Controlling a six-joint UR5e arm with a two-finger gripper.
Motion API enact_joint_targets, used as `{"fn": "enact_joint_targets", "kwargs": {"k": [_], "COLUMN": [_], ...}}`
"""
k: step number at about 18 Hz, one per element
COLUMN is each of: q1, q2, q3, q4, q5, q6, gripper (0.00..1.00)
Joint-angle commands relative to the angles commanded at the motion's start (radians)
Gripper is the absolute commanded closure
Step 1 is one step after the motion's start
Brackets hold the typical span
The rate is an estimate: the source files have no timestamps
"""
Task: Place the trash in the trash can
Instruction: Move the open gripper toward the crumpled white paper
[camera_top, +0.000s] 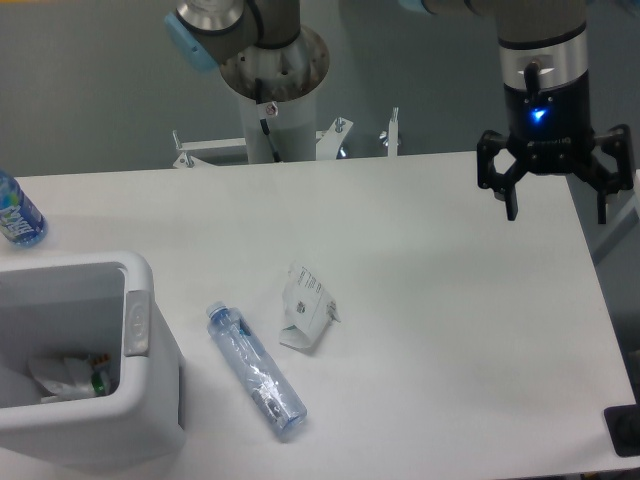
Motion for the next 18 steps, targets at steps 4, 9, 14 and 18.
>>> {"fn": "enact_joint_targets", "kwargs": {"k": [4, 9, 14, 18], "q1": [-0.003, -0.009, -0.037, -0.074], "q2": [0.002, 0.012, 0.015, 0.043], "q3": [0.000, -0.034, -0.066, -0.132], "q4": [0.000, 0.003, 0.008, 0.012], "q5": [0.002, -0.009, -0.011, -0.009], "q6": [-0.002, -0.012, -0.012, -0.164], "gripper": [0.00, 0.00, 0.00, 0.00]}}
